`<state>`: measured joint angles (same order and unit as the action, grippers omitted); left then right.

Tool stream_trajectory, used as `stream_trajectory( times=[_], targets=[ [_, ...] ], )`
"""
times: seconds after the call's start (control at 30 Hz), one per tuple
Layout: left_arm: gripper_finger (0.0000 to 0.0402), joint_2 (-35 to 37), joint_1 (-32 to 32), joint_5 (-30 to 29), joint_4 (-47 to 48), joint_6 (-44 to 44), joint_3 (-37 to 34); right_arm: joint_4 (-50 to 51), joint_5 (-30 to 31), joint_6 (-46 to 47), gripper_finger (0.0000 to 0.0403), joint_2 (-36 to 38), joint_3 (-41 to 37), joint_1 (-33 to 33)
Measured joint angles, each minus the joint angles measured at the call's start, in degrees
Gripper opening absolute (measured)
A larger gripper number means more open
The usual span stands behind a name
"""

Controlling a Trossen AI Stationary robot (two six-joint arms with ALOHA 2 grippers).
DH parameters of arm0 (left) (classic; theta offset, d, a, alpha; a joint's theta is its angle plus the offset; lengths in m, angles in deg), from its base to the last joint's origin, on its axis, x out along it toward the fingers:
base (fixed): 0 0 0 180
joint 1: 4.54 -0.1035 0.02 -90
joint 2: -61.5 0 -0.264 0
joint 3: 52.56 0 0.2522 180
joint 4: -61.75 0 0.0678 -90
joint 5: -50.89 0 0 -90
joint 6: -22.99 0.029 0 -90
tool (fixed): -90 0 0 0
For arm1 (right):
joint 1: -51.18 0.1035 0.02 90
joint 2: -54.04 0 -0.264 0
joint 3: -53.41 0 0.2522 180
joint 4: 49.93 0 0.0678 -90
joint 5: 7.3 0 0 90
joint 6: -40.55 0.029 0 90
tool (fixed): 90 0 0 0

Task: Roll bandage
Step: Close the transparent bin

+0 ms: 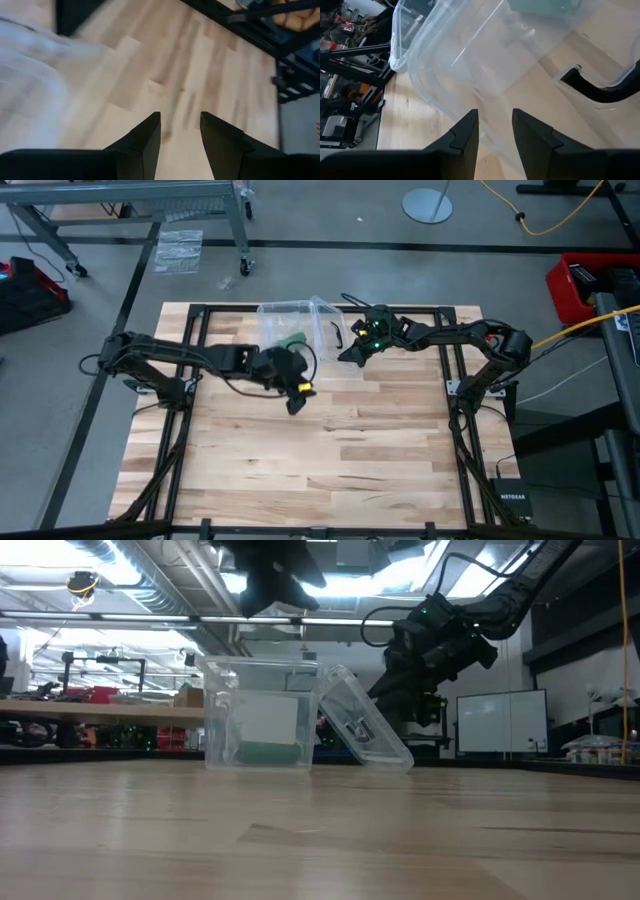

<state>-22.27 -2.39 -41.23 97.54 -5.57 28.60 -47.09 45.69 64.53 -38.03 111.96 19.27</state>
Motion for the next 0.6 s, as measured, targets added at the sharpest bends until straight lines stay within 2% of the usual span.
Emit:
stream_trajectory(
  times=[0.1,0.17,0.3,0.43,0.53,0.6],
  targets=[
    [0.0130,0.00,3.65,-1.79,0.10,-3.73,0.00,-0.02,-0.01,-0.79,0.0122,0.00,0.00,-0.01],
    [0.0130,-0.01,6.39,-5.53,0.17,-5.58,0.00,-0.02,0.53,-1.75,0.0122,0.04,0.00,0.01],
    [0.0130,-0.02,11.77,-18.71,0.16,-8.97,0.00,-0.01,3.00,-2.00,0.0122,0.07,0.00,-0.01],
    [0.0130,-1.31,16.23,-32.76,-0.13,-16.66,-0.76,0.02,3.25,-3.44,0.0122,0.07,0.00,-0.42],
    [0.0130,-3.37,18.32,-38.10,-2.38,-23.69,-2.57,0.07,1.84,-3.71,0.0122,0.09,0.00,-1.24],
    [0.0130,-5.42,19.01,-38.83,-4.74,-28.72,-4.20,0.19,1.51,-4.45,0.0122,0.09,0.00,-1.86]
  ],
)
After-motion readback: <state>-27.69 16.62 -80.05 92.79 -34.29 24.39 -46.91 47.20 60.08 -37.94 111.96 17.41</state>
